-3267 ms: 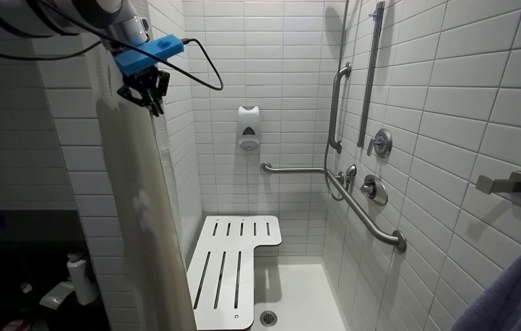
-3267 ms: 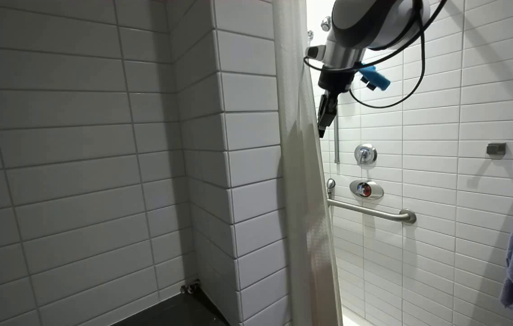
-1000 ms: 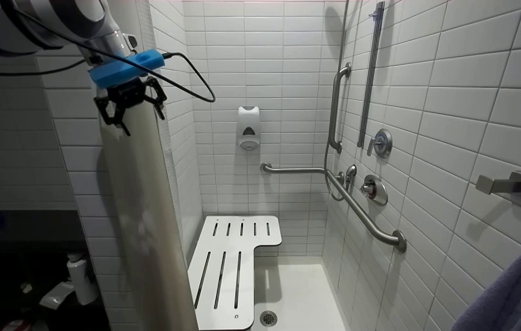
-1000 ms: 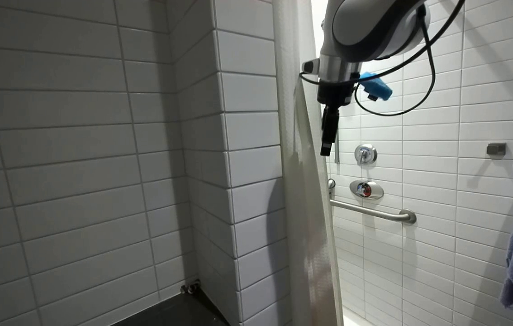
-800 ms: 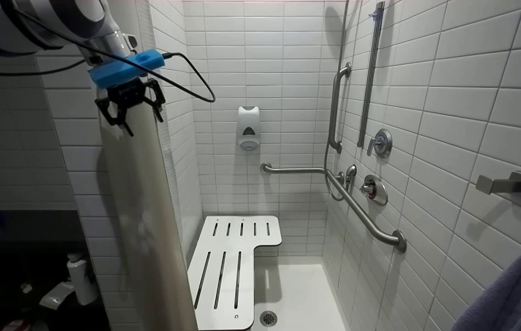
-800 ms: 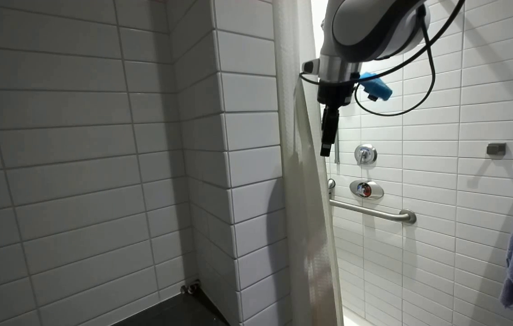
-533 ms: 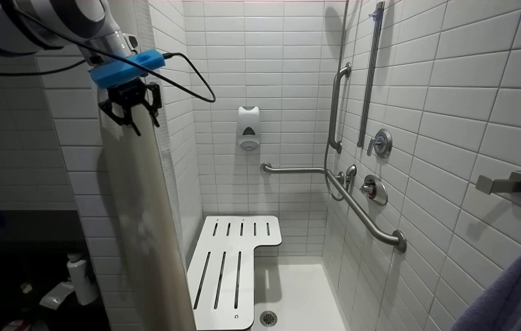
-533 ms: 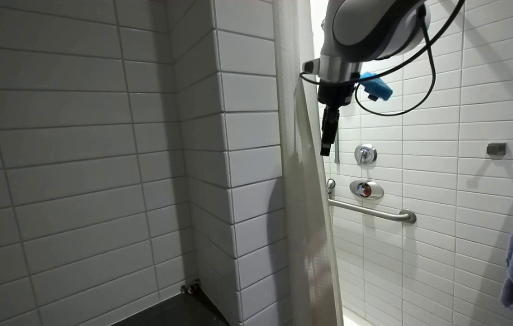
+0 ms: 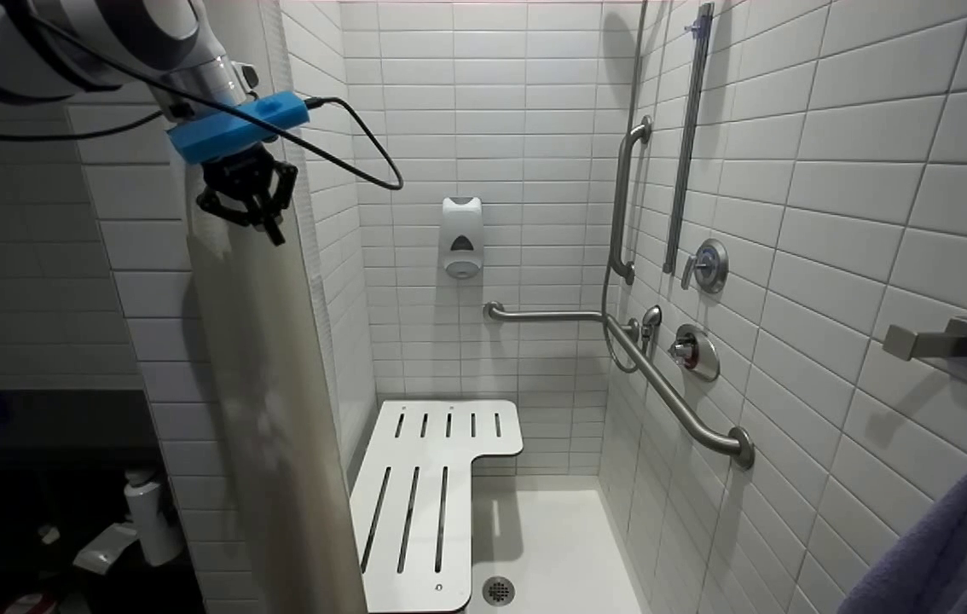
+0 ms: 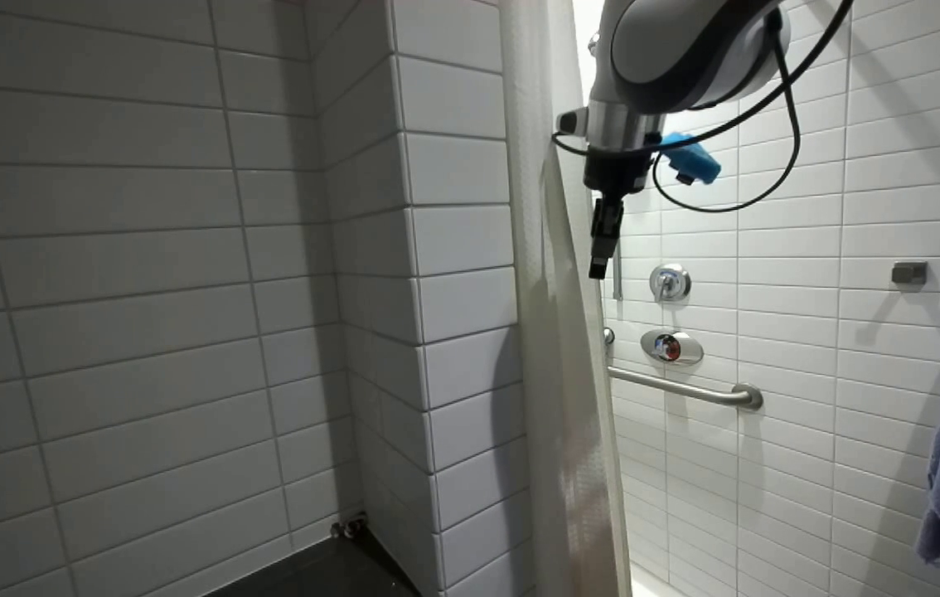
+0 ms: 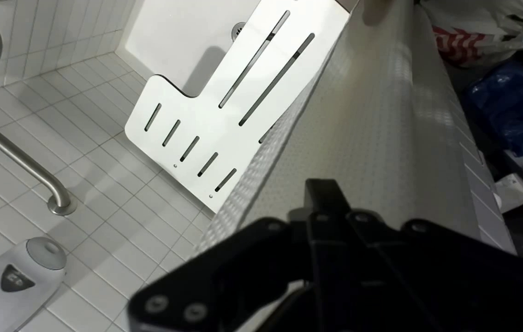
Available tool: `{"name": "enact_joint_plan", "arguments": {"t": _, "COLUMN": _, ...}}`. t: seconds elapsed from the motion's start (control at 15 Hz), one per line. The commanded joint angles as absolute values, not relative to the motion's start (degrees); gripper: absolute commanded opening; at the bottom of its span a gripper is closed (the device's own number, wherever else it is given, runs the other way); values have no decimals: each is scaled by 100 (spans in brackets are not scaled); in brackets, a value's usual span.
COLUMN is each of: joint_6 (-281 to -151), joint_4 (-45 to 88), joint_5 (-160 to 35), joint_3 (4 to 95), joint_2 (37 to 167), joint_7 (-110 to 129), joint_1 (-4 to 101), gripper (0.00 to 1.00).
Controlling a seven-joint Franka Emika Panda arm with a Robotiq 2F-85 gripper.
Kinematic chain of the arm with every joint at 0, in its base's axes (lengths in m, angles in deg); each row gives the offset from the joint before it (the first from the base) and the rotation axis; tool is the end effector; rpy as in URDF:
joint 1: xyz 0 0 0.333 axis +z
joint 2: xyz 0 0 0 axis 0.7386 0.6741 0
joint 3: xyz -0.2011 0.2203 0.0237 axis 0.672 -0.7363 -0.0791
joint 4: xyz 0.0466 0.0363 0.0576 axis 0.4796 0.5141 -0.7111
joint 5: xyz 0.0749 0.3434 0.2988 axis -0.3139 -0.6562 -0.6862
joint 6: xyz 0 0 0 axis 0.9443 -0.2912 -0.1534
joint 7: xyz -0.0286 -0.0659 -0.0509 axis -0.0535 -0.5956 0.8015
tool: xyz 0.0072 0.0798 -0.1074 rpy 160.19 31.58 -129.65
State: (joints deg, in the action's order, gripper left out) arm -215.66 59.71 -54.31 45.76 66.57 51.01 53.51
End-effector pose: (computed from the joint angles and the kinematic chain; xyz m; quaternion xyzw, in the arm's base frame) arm 0.5635 0.0486 0.4607 0.8904 0.4050 0.1613 0.1308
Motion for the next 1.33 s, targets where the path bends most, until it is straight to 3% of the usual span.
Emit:
{"name": "enact_joint_plan", "arguments": {"t": 0.0, "joint_6": -21507, "joint_4": 5941, "joint_5": -5382, "joint_3": 4556, "joint_2": 6612, "joint_7": 4998, "joint_1": 5345, "gripper": 0}}
{"name": "enact_joint_plan", "arguments": {"t": 0.27, "joint_6": -21356, "joint_4": 6049, "joint_5": -5257, "joint_3": 4411, "joint_2": 6516, "joint_7": 4561, "joint_1": 5319, "gripper": 1}}
{"name": "enact_joint_plan", "arguments": {"t": 0.33, "joint_6": -21263, "joint_4": 6064, "joint_5": -5254, "joint_3": 4375, "joint_2": 6504, "joint_7": 4411, "joint_1": 5323, "gripper": 26}}
{"name": "enact_joint_plan", "arguments": {"t": 0.4, "joint_6": -21170, "joint_4": 6098, "joint_5": -5191, "joint_3": 4321, "joint_2": 6480, "joint_7": 4228, "joint_1": 5315, "gripper": 26}}
{"name": "enact_joint_plan", "arguments": {"t": 0.53, "joint_6": -21135, "joint_4": 6232, "joint_5": -5157, "joint_3": 4253, "joint_2": 6392, "joint_7": 3912, "joint_1": 5347, "gripper": 36}}
{"name": "enact_joint_plan", "arguments": {"t": 1.13, "joint_6": -20783, "joint_4": 6646, "joint_5": -5065, "joint_3": 3973, "joint_2": 6008, "joint_7": 2852, "joint_1": 5332, "gripper": 98}}
{"name": "enact_joint_plan", "arguments": {"t": 1.27, "joint_6": -20649, "joint_4": 6711, "joint_5": -5004, "joint_3": 3928, "joint_2": 5796, "joint_7": 2647, "joint_1": 5303, "gripper": 100}}
